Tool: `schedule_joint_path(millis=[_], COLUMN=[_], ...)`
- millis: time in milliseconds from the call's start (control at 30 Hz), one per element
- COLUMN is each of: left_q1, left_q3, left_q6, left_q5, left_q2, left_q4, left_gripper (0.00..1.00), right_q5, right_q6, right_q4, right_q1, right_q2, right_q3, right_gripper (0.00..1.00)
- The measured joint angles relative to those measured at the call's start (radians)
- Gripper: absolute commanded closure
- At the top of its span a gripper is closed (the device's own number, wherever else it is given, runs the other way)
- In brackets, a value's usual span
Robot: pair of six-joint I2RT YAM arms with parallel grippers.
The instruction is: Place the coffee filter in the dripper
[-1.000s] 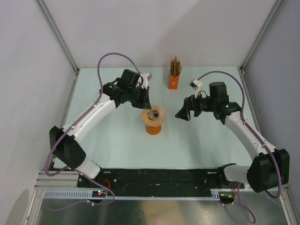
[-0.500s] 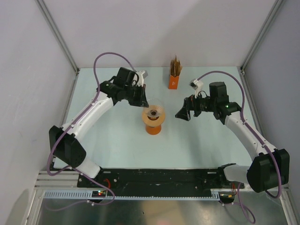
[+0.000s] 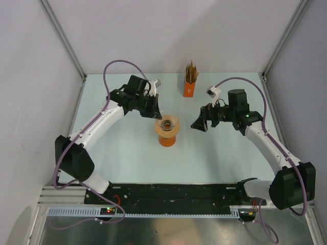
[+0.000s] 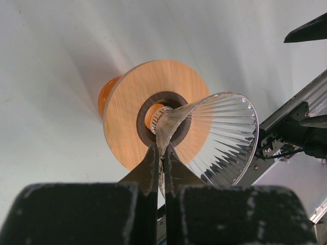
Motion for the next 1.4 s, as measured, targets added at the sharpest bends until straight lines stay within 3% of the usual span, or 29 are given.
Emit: schedule_joint_path(millis=[367,733,1000,1400], left_q1=[0.0,0.0,0.005,0.016], left_q3=[-0.029,-0.029,-0.045,-0.096], left_q6=[0.0,0.002,0.001,0.0], left_q5=[-0.003,0.0,-0.01,-0.029], left_q2=[0.016,0.024,-0.043,-0.103], left_q4=[0.032,0.054,0.053,0.067], left_gripper=[0.98,0.65,0.6,0.62], right_q5=[-0.003,-0.02,-0.028,0.052], right_q6=[0.0,0.002,0.096,0.267], right_q4=[0.0,0.0,0.029,0.054], right_q1=[0.001,0.008,0.042,0.165], right_q2=[0.0,0.0,0.008,0.204], right_q3=[0.0,0.0,0.019,0.217], right_gripper=[0.0,0.0,0.18,0.34])
